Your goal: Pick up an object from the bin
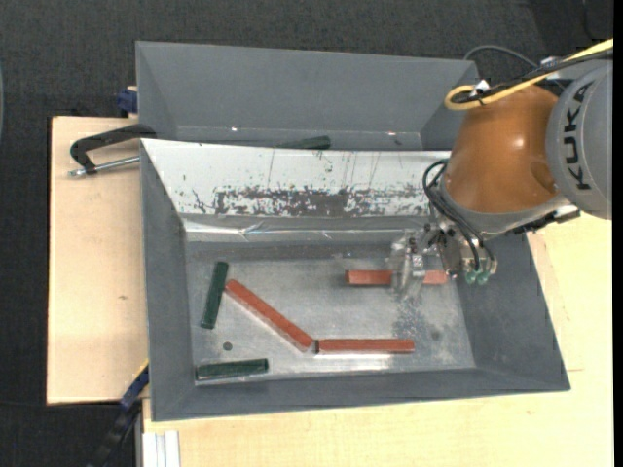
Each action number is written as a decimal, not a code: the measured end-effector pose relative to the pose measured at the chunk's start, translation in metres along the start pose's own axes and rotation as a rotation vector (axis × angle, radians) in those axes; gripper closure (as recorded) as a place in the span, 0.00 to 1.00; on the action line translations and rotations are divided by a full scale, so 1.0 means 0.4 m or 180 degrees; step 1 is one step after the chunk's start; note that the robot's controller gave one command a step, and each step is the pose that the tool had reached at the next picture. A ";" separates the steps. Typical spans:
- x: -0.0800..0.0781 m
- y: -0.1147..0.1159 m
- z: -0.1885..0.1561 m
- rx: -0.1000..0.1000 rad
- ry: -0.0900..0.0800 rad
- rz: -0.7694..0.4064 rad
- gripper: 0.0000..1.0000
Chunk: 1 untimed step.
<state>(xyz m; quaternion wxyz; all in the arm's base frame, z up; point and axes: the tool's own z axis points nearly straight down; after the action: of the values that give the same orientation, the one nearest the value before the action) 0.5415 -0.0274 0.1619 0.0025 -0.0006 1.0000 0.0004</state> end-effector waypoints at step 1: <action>0.000 0.000 0.000 0.0000 0.0000 0.0000 1.00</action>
Offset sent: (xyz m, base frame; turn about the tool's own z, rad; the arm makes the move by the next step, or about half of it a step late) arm 0.0385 -0.0099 0.0668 -0.0104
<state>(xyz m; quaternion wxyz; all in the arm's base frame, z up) 0.5415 -0.0274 0.1619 0.0025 -0.0006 1.0000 0.0003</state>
